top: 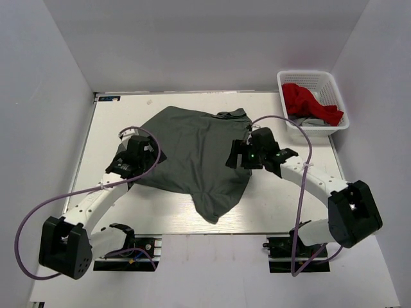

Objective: Fold and stack the t-shirts
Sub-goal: Flatten out the tshirt

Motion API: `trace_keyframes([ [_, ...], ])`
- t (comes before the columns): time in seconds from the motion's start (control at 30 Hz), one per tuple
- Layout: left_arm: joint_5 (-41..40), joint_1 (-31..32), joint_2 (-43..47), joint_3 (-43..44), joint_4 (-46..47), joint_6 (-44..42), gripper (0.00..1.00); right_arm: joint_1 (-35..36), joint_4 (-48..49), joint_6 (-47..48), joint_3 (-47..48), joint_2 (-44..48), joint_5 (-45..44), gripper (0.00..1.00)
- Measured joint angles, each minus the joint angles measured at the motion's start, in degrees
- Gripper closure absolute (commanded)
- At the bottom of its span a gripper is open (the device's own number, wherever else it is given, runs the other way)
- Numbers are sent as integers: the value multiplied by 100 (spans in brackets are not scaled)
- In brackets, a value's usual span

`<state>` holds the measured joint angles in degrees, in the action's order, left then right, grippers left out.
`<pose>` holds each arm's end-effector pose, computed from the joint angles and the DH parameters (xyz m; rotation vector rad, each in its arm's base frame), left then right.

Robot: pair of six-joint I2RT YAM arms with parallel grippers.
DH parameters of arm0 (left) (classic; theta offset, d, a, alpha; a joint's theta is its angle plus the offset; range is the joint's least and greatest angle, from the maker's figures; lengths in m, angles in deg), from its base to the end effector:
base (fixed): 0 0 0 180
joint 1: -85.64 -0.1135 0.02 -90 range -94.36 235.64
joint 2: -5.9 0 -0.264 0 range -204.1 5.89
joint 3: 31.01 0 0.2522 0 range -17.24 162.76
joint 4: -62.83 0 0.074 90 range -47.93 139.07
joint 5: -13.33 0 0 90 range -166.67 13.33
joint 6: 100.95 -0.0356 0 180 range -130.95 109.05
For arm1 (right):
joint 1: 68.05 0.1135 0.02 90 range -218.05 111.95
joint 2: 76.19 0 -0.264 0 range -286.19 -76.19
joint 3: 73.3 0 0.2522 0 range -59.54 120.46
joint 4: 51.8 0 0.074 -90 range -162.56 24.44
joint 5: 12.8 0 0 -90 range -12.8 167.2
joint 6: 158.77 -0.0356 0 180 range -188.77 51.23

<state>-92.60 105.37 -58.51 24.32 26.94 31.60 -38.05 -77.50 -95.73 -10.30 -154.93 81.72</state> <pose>0.2213 -0.0690 0.2353 -0.5920 2.2518 -0.2199 0.2526 0.1491 0.2315 -0.1049 2.3642 0.5911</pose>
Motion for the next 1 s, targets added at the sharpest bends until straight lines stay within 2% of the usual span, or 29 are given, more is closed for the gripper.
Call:
trace_keyframes([
  [0.23, -173, 0, 236, -59, 13, 258, 1, 313, 485, -433, -612, -356, 472, 10],
  [0.4, -153, 0, 92, -59, -13, 251, 1, 271, 608, -713, -546, -909, 345, 10],
  [0.57, -149, 0, -133, -59, -55, 251, 1, 7, 660, -1032, -144, -1357, 177, 10],
  [0.73, -72, 0, -328, -59, -52, 229, 1, -675, 756, -1239, 345, -1843, 212, 10],
  [1.0, -262, -9, -619, -46, -442, 374, 1, -1456, 186, -723, 2105, -2990, -146, 10],
])
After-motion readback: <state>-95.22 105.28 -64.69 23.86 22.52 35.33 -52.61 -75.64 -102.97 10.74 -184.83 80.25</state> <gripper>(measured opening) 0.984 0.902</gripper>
